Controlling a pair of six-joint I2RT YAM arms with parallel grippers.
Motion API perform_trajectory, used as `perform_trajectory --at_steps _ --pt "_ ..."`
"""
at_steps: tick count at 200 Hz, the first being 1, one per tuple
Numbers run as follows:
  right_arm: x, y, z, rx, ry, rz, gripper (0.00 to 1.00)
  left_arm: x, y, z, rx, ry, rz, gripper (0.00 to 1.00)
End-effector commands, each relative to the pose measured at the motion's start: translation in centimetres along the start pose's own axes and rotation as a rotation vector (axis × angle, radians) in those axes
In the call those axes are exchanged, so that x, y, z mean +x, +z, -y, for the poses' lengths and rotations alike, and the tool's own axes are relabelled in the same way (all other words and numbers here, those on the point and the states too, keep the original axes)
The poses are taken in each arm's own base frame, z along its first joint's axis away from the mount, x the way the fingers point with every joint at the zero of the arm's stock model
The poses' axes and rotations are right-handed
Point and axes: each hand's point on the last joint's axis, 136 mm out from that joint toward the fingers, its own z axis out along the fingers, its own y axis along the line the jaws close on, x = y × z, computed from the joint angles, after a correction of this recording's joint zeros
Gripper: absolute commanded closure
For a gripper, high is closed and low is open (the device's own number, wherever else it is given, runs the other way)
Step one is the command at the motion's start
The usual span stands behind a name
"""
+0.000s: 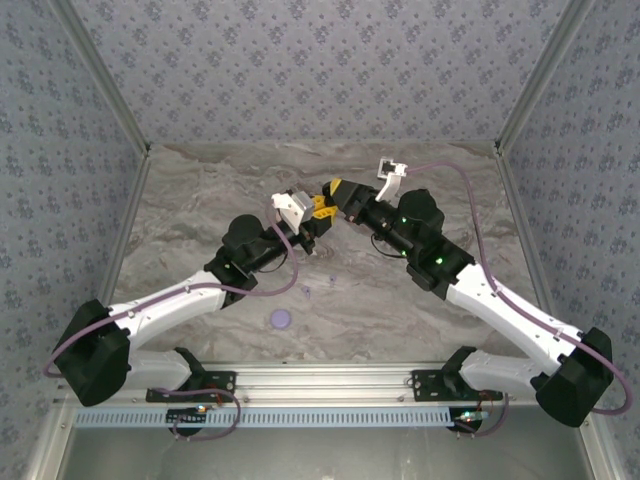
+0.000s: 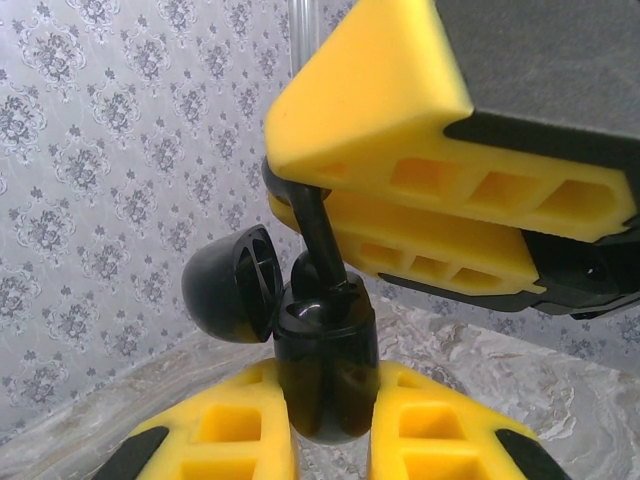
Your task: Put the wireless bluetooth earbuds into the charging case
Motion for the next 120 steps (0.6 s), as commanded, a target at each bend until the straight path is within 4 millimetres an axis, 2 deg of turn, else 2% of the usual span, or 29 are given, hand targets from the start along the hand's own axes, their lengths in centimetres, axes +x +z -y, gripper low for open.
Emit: perform_trajectory --at_steps 1,68,120 --pt "-0.4 0.2 -0.4 0.010 -0.024 0.008 0.78 -2.9 0.0 0.8 0.021 0.011 0.085 1.00" --pt "1.3 0.0 1.2 0.058 -0.013 -0.026 0.77 -3.3 -0.1 0.0 -0.025 -0.007 0.099 1.00" --pt "1.8 -0.5 1.9 0.076 -0.001 -0.032 0.77 -3.4 -0.1 -0.2 -0.035 -0.010 0.104 1.00"
